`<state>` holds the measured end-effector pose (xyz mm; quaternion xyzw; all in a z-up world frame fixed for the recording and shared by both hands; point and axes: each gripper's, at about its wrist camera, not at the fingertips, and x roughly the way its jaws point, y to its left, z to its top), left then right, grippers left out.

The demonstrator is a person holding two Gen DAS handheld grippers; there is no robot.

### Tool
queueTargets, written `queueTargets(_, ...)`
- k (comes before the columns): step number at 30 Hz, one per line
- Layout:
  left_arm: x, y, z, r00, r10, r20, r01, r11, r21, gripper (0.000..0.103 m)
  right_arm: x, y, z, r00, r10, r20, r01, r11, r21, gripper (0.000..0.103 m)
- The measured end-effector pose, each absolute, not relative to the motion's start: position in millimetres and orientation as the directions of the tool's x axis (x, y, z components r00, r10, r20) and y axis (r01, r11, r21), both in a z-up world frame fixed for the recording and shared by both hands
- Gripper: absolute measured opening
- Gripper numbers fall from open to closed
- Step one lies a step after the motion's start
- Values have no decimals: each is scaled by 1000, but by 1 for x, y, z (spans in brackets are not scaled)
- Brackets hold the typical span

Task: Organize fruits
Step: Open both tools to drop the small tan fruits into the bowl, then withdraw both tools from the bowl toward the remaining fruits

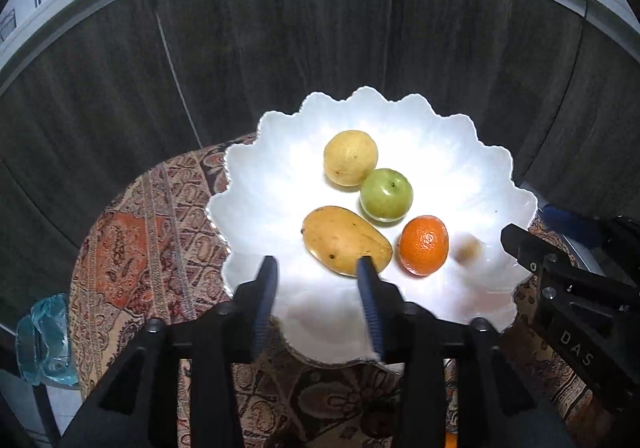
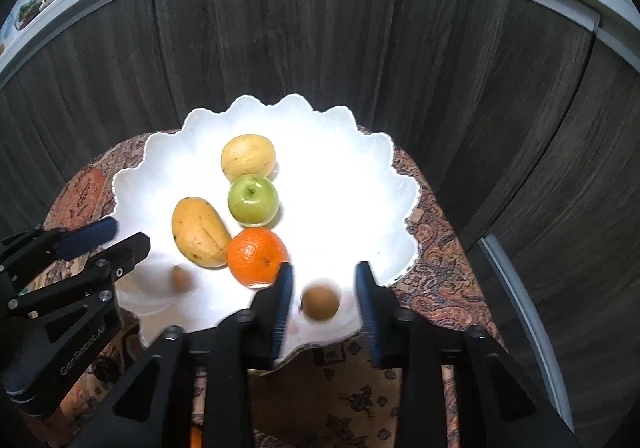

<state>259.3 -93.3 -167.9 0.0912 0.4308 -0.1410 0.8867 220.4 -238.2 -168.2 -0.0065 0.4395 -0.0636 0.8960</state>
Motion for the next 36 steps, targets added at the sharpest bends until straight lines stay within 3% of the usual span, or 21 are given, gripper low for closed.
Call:
queueTargets(4,256,-90,-161,613,-136,-778,306,949,75,65,217,-241,-163,613,-160,-774,141,986,-92,63)
queueTargets(9,247,-87,-153,633,-109,-766,282,955,97,82,210,-242,-155,621,-195,-759,167,979,-115,71)
queueTargets(18,224,-79,-130,656,-123,-745,265,961,75,88,186,-240,-133,645,-201,-737,185,977,-105,72)
queueTargets(36,173,-65,-101,677,-143,-722,267,962,59,88,137,-225,-99,682,-205,-702,182,977,-108,72)
